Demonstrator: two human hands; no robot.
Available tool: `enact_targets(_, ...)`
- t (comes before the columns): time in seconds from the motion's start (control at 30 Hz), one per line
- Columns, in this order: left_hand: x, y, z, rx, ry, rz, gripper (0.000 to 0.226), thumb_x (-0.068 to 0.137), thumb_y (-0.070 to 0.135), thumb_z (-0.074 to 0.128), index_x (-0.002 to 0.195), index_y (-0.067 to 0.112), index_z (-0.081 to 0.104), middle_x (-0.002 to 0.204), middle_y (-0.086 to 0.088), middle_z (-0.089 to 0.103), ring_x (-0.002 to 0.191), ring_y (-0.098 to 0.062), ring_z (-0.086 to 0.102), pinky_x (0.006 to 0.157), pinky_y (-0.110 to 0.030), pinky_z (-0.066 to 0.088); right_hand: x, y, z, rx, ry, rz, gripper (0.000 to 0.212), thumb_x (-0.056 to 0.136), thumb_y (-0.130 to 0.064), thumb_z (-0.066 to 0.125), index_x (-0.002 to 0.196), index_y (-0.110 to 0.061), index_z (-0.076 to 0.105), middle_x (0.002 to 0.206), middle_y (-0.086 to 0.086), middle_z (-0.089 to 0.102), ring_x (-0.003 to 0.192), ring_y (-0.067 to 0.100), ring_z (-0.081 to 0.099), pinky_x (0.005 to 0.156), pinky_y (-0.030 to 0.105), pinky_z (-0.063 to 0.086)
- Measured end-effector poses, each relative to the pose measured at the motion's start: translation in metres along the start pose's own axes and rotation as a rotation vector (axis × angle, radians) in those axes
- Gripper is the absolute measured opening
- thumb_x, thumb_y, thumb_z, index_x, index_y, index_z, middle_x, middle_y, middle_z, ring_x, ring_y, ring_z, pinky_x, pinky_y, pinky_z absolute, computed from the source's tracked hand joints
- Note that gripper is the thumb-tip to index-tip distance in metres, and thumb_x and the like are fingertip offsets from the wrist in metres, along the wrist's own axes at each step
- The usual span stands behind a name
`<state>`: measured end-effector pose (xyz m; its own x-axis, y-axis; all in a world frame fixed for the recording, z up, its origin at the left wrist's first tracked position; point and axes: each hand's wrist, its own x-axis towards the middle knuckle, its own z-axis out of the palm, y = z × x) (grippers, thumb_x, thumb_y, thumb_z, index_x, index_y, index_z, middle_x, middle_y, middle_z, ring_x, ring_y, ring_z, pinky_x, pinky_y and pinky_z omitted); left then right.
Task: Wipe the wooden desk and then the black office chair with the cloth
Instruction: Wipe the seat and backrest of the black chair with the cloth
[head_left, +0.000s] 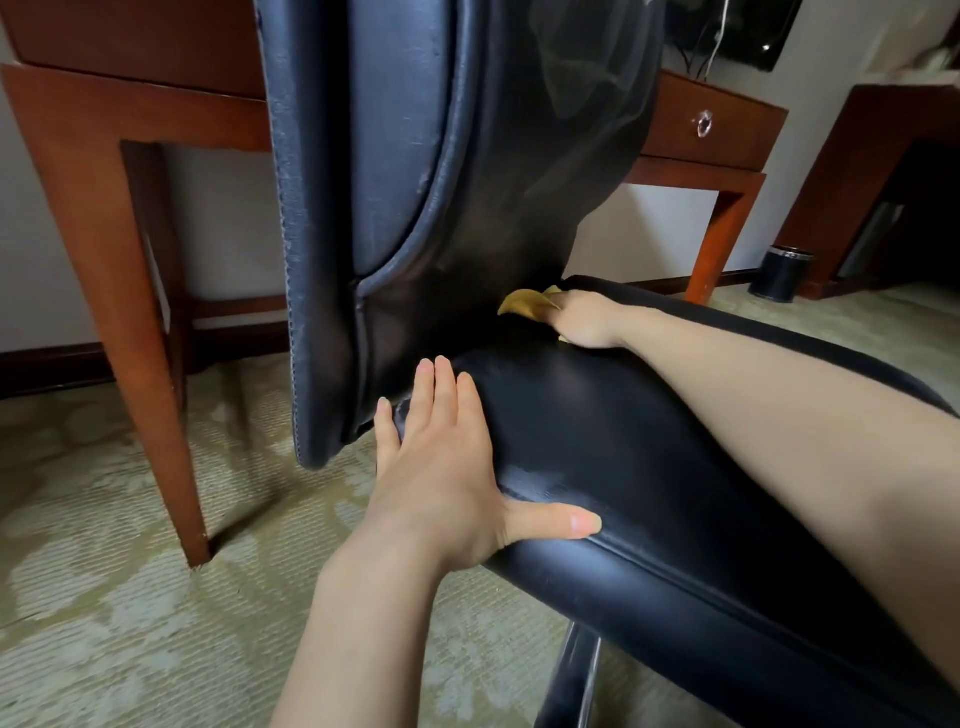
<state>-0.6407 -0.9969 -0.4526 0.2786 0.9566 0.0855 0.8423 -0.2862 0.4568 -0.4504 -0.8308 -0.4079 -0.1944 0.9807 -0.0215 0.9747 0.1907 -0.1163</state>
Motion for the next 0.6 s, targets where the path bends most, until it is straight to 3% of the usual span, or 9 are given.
enact_targets(0.1, 0.001, 0.000, 0.000, 0.004, -0.001, 0.005, 0.157, 0.019, 0.093, 0.025, 0.148, 0.015, -0.017, 0.153, 0.000, -0.030, 0.136, -0.009, -0.035, 0.108, -0.041, -0.022, 0.022, 0.000, -0.003, 0.032, -0.004, 0.106, 0.040, 0.103, -0.018, 0.032, 0.142, -0.013, 0.039, 0.145, 0.016, 0.039, 0.130, 0.033, 0.039, 0.107, 0.036, 0.029)
enact_targets(0.27, 0.008, -0.005, 0.001, 0.009, -0.013, 0.002, 0.153, 0.026, 0.092, 0.037, 0.149, 0.016, -0.014, 0.155, 0.002, -0.026, 0.136, -0.008, -0.033, 0.109, -0.043, -0.022, 0.039, 0.005, 0.009, -0.317, 0.049, 0.153, 0.051, 0.102, -0.034, 0.031, 0.144, -0.005, 0.033, 0.147, 0.018, 0.034, 0.135, 0.036, 0.033, 0.113, 0.043, 0.026)
enact_targets(0.43, 0.009, -0.011, 0.005, -0.043, 0.036, 0.061, 0.152, 0.021, 0.095, 0.028, 0.149, 0.024, -0.013, 0.156, 0.006, -0.023, 0.136, -0.005, -0.032, 0.109, -0.043, -0.024, 0.025, -0.007, 0.009, -0.056, 0.002, 0.078, 0.048, 0.100, -0.039, 0.032, 0.139, -0.014, 0.043, 0.142, 0.013, 0.039, 0.128, 0.034, 0.040, 0.110, 0.041, 0.032)
enact_targets(0.6, 0.001, -0.007, 0.006, -0.049, 0.116, 0.044, 0.147, 0.027, 0.093, 0.032, 0.148, 0.025, -0.017, 0.154, 0.003, -0.028, 0.129, -0.009, -0.043, 0.105, -0.043, -0.027, -0.012, -0.027, 0.012, 0.050, -0.032, -0.098, 0.038, 0.099, -0.045, 0.025, 0.128, -0.045, 0.050, 0.138, 0.000, 0.042, 0.127, 0.026, 0.041, 0.109, 0.044, 0.031)
